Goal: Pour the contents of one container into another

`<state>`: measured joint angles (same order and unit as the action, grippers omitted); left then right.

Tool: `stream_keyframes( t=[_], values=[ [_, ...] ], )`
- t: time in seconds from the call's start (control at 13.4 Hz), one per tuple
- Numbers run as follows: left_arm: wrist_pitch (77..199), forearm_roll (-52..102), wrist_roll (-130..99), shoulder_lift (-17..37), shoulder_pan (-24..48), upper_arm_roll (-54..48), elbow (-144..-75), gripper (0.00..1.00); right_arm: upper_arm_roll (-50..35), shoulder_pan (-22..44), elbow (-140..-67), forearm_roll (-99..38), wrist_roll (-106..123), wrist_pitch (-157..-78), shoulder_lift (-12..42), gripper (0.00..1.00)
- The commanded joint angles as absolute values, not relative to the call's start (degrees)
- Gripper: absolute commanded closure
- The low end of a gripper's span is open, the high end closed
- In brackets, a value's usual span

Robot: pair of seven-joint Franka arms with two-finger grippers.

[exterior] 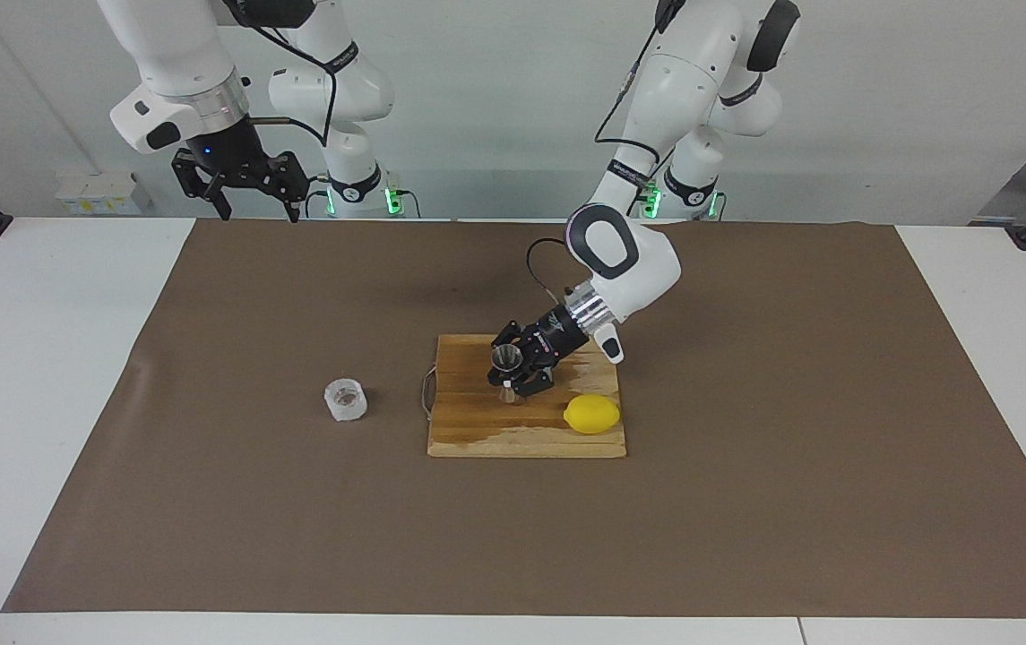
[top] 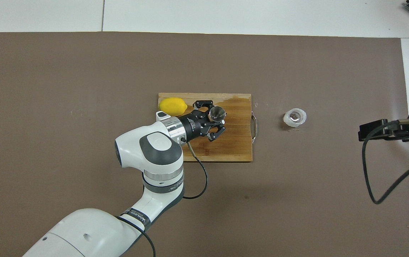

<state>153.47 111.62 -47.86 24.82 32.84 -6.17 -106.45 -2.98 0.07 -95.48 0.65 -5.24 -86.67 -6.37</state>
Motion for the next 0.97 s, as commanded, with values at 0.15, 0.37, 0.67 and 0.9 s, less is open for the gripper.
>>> stream_keyframes(
  t=[0.15, 0.37, 0.67, 0.9],
  values=[
    [153.5, 113.9, -46.1, 24.3, 33.1, -5.9, -107.1, 0.97, -3.3, -0.5, -96.2, -0.1, -5.8, -86.3, -7.3, 0.0],
    [152.1, 113.9, -46.2, 24.0, 32.6, -5.8, -107.4, 0.43, -3.3, -0.6, -96.2, -0.1, -5.8, -86.3, -7.3, 0.0],
    [151.9, 113.9, -46.3, 24.0, 32.1, -5.9, -107.6, 0.25, -3.3, -0.6, -96.2, -0.1, -5.8, -86.3, -7.3, 0.0],
    [151.0, 113.6, -46.6, 23.4, 32.0, -5.7, -107.6, 0.22, -3.3, -0.5, -96.2, -0.1, -5.8, -86.4, -7.3, 0.0]
  ],
)
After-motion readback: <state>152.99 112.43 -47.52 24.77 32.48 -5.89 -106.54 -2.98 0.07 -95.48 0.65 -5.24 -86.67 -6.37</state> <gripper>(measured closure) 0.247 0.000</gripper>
